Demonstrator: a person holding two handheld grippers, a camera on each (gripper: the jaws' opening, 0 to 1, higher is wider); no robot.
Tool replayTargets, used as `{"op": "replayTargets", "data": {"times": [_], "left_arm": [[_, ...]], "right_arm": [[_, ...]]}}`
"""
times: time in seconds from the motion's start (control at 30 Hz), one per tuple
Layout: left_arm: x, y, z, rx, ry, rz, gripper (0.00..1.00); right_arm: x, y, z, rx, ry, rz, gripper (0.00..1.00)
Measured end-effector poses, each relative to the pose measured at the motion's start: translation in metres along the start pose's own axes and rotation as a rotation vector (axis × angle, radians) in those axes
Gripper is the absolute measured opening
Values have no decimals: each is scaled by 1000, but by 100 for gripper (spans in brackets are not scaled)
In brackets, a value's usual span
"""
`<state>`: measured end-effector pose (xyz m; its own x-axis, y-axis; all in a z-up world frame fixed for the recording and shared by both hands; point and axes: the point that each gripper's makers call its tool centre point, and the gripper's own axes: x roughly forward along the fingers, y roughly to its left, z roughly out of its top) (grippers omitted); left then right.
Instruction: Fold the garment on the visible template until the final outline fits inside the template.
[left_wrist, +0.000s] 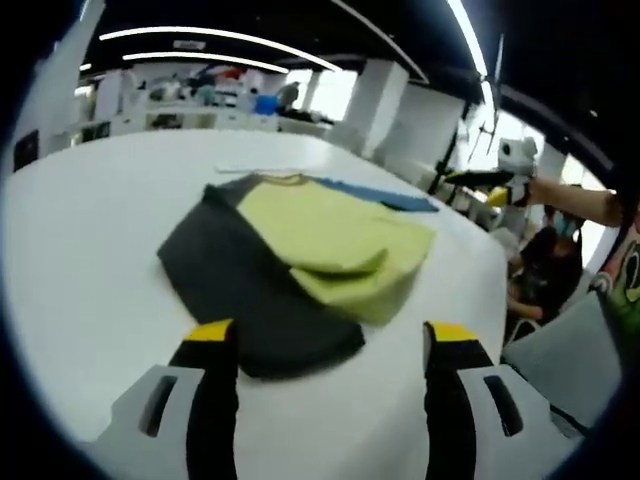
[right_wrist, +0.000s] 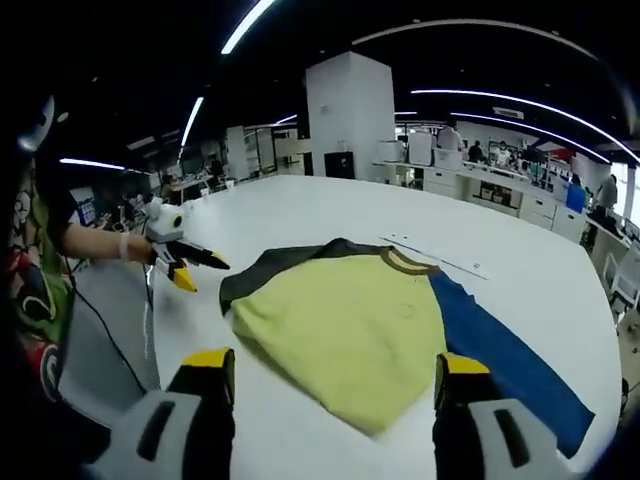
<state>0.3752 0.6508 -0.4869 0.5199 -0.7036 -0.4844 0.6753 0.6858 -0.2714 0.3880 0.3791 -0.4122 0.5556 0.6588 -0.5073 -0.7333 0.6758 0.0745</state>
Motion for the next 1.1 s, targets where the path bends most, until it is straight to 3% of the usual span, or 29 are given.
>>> {"op": "replayTargets", "data": {"times": [0.03, 0.13, 0.37, 0.5, 0.77, 1.1], "left_arm": [[2, -1, -4, 53, 25, 2, 69], [6, -7, -6, 83, 34, 3, 67], [14, -9, -4, 184, 52, 71, 45], [20, -10, -4, 226, 61, 86, 39], [27, -15, -11, 315, 100, 101, 15], [37, -12, -19, 337, 141, 103, 14]], "right_arm": [[0, 2, 0, -3, 0, 2, 82], [-1, 3, 1, 2, -4, 3, 81], [-4, 4, -1, 13, -3, -2, 80], [-6, 3, -4, 15, 3, -4, 80], [-6, 5, -10, 36, 5, -3, 79], [-5, 5, -13, 48, 13, 1, 77]]}}
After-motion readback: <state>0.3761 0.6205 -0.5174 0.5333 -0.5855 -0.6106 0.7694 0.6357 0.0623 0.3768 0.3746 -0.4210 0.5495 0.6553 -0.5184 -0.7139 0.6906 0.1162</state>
